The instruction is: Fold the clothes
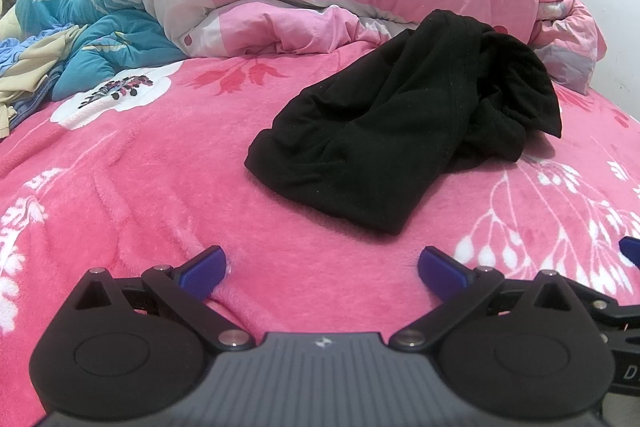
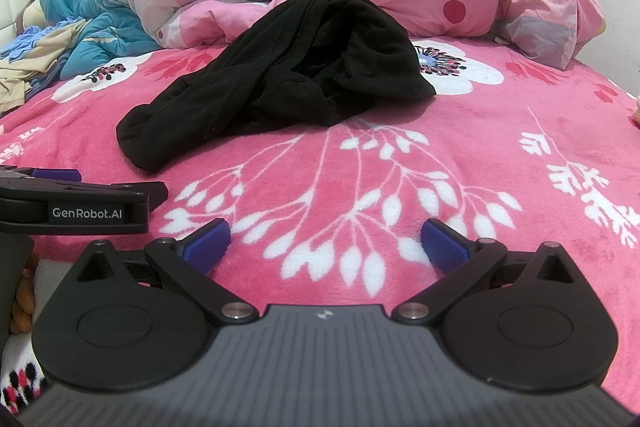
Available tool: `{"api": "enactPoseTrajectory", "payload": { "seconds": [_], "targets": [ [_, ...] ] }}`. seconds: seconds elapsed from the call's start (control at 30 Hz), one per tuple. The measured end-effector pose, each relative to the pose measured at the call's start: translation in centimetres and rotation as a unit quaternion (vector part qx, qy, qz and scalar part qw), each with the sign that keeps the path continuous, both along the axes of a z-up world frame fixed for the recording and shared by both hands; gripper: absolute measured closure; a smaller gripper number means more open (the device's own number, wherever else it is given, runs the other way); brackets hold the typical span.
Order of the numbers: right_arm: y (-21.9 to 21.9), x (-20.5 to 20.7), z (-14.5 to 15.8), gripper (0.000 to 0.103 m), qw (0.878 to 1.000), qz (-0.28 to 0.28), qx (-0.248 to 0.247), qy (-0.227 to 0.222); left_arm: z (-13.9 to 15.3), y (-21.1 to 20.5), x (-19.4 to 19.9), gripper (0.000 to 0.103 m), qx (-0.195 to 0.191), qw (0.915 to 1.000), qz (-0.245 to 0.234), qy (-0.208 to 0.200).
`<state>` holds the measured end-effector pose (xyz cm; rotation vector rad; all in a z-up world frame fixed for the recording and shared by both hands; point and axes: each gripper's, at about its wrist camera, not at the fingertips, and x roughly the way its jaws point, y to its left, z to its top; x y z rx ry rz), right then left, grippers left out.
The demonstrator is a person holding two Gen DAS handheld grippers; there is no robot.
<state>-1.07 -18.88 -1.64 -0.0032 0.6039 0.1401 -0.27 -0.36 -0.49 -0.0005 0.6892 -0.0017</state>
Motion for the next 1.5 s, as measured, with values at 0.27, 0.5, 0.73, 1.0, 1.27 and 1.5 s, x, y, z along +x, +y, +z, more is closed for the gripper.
{"api": "enactPoseTrajectory", "payload": {
  "seconds": [0.27,0.5,0.73,1.0,1.27,1.5],
  "targets": [
    [0.0,-0.1,0.0,0.001,1.0,0.0,0.0,-0.001,0.0,0.0,0.0,0.0,0.001,1.0,0.0,0.0],
    [-0.5,0.0,0.2,0.001,1.0,0.002,0.015,0.001,0.0,-0.1,0.0,0.0,0.001,1.0,-0.001,0.002],
    [-1.3,0.1,0.7,0.001,0.999,0.004,0.04,0.006,1.0,0.9,0.0,0.0,-0.033,0.9993,-0.017,0.007],
    [-4.3,1.3,4.3,0.001,0.995,-0.003,0.1,-0.006,5.7,1.3,0.5,0.0,-0.05,0.9938,-0.085,-0.051],
    [-5.1,6.2,6.2,0.001,0.996,0.0,0.073,-0.054,6.3,-2.8,6.3,0.0,-0.038,0.9819,-0.177,-0.056],
    [-5.2,11.2,7.0,0.009,0.995,0.005,0.039,-0.087,4.0,-5.2,12.0,0.02,-0.024,0.9779,-0.206,-0.029]
  ]
}}
